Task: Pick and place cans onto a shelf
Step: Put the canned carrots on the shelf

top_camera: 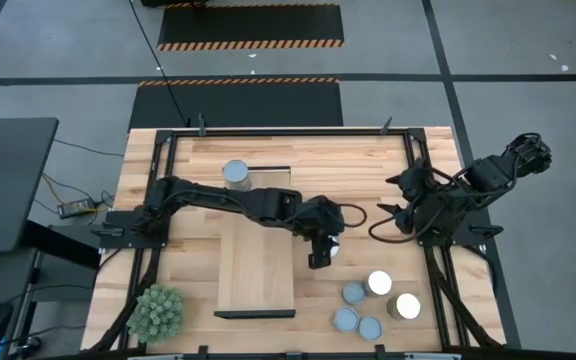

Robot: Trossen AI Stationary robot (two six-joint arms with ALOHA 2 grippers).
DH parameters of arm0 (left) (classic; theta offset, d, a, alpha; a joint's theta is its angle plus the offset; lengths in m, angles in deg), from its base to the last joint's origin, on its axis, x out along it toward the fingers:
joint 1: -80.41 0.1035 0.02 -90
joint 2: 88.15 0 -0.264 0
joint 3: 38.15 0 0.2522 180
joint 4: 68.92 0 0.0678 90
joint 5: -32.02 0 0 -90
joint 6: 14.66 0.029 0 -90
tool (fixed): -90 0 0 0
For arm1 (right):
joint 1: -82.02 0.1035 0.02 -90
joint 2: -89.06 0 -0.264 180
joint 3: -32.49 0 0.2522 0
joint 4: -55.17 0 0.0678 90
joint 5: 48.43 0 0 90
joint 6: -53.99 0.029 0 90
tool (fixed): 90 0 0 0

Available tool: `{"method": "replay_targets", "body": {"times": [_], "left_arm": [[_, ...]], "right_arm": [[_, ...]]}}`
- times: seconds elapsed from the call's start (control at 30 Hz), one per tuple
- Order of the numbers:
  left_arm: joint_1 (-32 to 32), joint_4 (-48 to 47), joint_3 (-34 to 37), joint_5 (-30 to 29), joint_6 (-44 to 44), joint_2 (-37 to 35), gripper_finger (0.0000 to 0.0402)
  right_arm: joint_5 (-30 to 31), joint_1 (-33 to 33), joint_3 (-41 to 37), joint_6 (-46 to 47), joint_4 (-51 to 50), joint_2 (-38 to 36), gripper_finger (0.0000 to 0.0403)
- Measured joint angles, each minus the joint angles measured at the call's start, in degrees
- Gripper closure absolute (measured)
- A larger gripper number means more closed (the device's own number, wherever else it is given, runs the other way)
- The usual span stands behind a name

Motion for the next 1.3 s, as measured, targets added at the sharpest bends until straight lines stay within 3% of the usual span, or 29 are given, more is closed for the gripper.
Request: {"method": "replay_targets", "body": {"times": [0.23, 0.53, 0.9, 1.3], "left_arm": [[-0.67, -1.89, 0.08, 1.5, 6.14, 3.14, 0.0278], [-2.44, -4.56, -0.04, 1.78, 7.37, 5.51, 0.0278], [-3.97, -6.38, 0.12, -6.52, 15.73, 6.9, 0.0278], [-4.39, -6.15, 0.1, -6.93, 20.35, 8.78, 0.0279]], "right_arm": [[0.47, 0.0, 0.0, 0.52, 0.04, -0.11, 0.0054], [0.62, 0.0, 0.0, 1.15, 0.31, 0.07, 0.0054], [1.43, 0.0, 0.0, 3.08, 0.44, 0.07, 0.0054], [1.59, 0.0, 0.0, 3.75, 0.96, 0.1, 0.0054]]}}
